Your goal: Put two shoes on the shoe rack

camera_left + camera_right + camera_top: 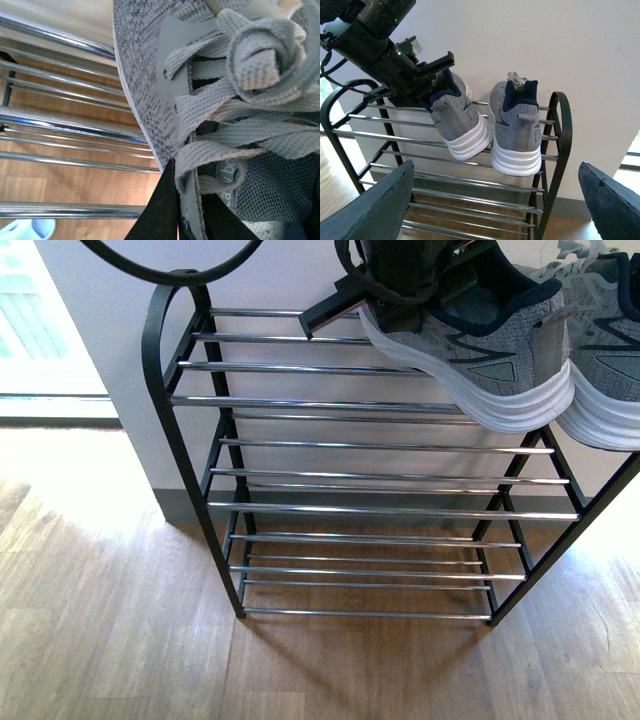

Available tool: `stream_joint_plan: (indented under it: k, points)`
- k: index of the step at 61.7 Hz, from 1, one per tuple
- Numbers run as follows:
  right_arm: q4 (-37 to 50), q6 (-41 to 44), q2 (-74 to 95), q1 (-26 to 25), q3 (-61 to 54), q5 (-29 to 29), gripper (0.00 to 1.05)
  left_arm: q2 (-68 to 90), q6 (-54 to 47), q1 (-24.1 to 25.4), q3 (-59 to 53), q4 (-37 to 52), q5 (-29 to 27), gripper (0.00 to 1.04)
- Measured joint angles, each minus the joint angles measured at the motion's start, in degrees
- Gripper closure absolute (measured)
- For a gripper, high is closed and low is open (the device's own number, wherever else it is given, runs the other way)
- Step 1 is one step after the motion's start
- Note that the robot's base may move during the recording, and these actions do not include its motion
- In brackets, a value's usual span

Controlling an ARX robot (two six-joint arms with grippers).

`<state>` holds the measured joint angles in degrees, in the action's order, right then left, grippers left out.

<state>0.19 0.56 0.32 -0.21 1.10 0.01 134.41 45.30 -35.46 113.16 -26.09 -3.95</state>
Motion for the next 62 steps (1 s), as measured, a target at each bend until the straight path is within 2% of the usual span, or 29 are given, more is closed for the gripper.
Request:
stream_joint_plan:
  k: [16,34,41,52,62]
  points:
    - [0.0,0.0,0.0,0.0,0.0,0.0,0.09,0.72,-9.25,0.0,2.86,-4.66,-0.15,1.03]
    - [0.0,0.0,0.0,0.0,0.0,0.02,0.09,-1.49,-15.58,0.04,1.49,-4.37,0.79,1.03]
    - [0.0,0.0,0.0,0.0,0.0,0.02,0.09,-1.79,-17.27,0.22,1.49,-4.66,-0.48,1.03]
    - [0.0,0.0,0.0,0.0,0.0,0.0,0.09,-1.79,-17.09,0.33,1.18,-3.93,-0.35,1.03]
    - [0.0,0.0,0.0,0.0,0.0,0.0,0.09,-1.79,-11.1,0.57,0.59,-1.86,1.81,1.03]
